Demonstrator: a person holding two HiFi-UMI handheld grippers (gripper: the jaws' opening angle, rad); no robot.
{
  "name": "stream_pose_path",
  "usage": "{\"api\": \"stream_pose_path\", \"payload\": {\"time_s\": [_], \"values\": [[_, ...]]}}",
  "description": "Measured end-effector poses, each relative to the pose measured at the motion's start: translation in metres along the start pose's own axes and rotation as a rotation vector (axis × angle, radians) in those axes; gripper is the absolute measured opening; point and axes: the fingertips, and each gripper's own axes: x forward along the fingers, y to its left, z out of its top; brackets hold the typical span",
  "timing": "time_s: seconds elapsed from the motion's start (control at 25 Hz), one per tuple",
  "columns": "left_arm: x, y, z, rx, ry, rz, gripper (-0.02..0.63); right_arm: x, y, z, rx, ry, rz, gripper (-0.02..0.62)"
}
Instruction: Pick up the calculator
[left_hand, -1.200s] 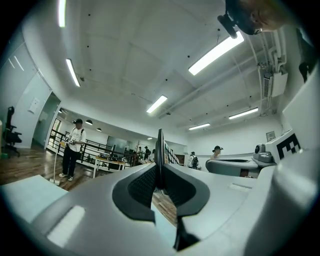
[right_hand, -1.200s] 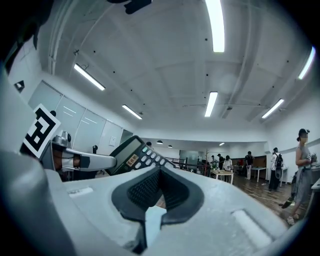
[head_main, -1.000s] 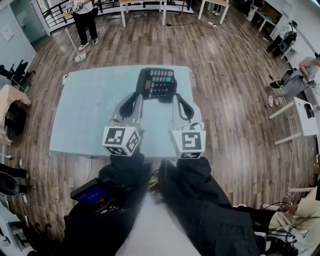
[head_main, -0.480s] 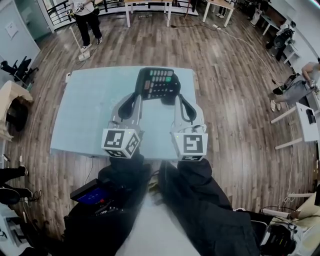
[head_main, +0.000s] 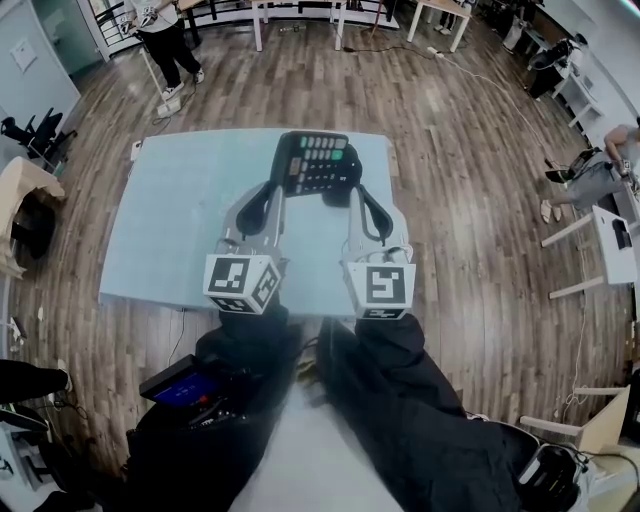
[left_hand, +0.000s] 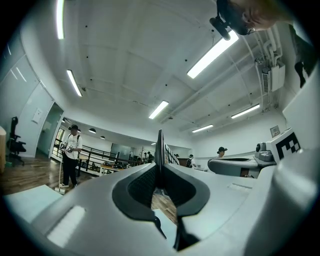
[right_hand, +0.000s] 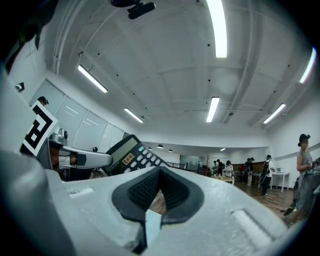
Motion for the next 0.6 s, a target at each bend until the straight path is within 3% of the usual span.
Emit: {"api": "stream_pose_path", "payload": {"time_s": [0.6], "values": [[0.0003,-0.0018,-0.0042,-0.005,0.009,0.004,0.038,-0.0027,-0.0047,-0.006,0.002,0.015,-0.016,0.0]]}}
